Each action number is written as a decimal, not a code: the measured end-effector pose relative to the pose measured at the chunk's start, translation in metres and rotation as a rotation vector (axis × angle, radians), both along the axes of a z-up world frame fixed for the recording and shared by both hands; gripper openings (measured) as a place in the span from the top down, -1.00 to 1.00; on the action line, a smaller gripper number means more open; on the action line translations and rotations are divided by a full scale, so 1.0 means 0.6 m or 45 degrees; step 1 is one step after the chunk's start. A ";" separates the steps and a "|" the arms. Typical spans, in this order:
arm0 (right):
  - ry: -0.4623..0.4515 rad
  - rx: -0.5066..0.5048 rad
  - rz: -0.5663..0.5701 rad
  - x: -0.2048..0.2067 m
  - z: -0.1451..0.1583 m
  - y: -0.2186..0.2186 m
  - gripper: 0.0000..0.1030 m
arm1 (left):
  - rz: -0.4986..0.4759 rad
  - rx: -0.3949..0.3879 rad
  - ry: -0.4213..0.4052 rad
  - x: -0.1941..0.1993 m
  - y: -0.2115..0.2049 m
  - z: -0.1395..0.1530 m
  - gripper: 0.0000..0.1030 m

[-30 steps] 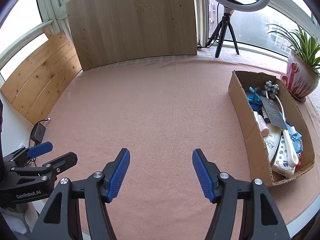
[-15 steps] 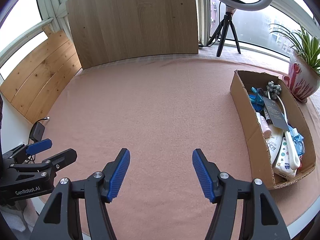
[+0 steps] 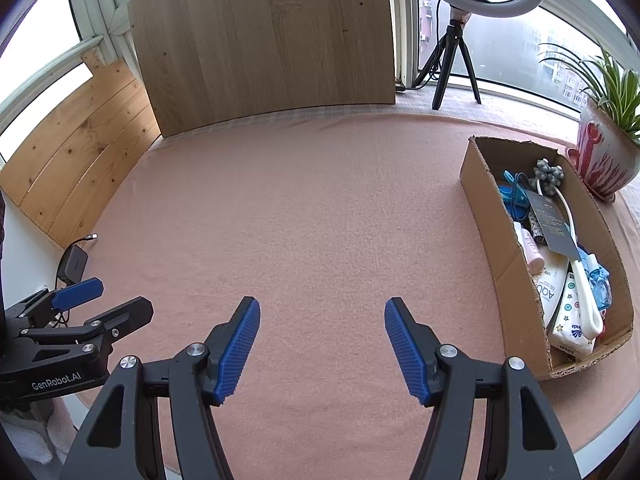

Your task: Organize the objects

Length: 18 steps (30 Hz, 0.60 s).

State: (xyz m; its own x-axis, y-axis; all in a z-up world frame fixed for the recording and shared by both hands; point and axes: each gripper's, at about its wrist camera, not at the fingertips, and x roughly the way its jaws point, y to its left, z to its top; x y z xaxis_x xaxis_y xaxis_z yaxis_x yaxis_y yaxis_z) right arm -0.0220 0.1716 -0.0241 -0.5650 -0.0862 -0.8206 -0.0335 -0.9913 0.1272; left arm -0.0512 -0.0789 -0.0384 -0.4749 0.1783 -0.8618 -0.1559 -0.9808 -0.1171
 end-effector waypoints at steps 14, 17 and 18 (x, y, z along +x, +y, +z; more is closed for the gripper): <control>-0.007 -0.002 -0.006 -0.003 -0.004 0.002 -0.19 | 0.000 -0.004 -0.004 -0.004 0.000 -0.004 -0.80; -0.009 -0.003 -0.006 -0.003 -0.004 0.002 -0.19 | -0.001 -0.004 -0.004 -0.004 0.000 -0.004 -0.81; -0.010 -0.003 -0.006 -0.004 -0.005 0.002 -0.19 | 0.000 -0.003 -0.006 -0.004 0.000 -0.004 -0.80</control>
